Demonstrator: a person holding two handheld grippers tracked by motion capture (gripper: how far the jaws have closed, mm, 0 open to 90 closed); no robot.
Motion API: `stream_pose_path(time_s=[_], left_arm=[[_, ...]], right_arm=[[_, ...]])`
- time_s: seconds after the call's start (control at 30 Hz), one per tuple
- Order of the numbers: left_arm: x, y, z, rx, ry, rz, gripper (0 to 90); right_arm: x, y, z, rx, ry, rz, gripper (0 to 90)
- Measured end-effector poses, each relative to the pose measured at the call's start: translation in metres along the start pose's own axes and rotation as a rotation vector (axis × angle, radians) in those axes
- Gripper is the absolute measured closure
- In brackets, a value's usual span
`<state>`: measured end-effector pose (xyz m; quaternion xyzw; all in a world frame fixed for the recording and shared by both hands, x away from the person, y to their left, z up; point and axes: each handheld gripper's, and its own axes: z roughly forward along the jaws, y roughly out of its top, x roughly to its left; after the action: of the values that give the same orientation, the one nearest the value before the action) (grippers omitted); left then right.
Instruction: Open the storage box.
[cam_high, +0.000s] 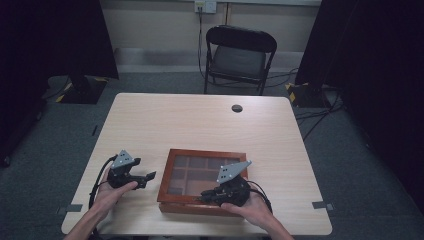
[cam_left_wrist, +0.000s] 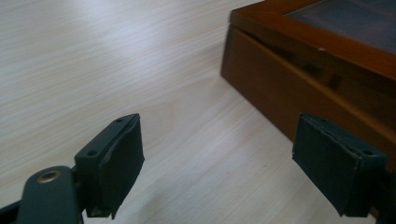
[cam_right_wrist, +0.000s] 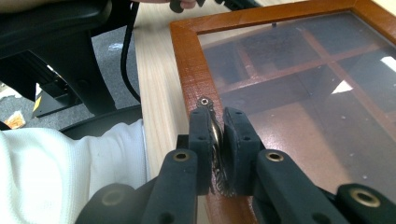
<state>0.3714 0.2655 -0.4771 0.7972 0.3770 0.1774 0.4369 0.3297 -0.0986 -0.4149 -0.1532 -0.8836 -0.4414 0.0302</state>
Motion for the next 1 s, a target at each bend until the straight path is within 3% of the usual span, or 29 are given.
stream_pose_path(time_s=[0.37,0.5,0.63,0.83,0.93,1.0], left_arm=[[-0.021,0.005,0.003,-0.024,-0.128,0.07,16.0],[-0.023,0.005,0.002,-0.04,-0.13,0.067,17.4],[-0.026,0.007,0.0,-0.054,-0.135,0.093,20.2],[-0.033,0.008,0.003,-0.051,-0.165,0.111,18.9],[-0.032,0.01,0.003,-0.048,-0.159,0.118,18.1],[-0.032,0.01,0.003,-0.045,-0.153,0.122,18.0]], right_arm=[[-0.001,0.01,-0.006,0.008,0.002,0.001,82.4],[-0.001,0.012,-0.007,0.0,0.003,-0.002,82.4],[-0.001,0.012,-0.007,0.007,0.001,0.005,82.3],[-0.002,0.014,-0.01,-0.005,0.006,0.016,82.3],[-0.003,0.013,-0.01,-0.007,0.008,0.032,82.0],[-0.003,0.012,-0.011,-0.016,0.005,0.037,77.4]])
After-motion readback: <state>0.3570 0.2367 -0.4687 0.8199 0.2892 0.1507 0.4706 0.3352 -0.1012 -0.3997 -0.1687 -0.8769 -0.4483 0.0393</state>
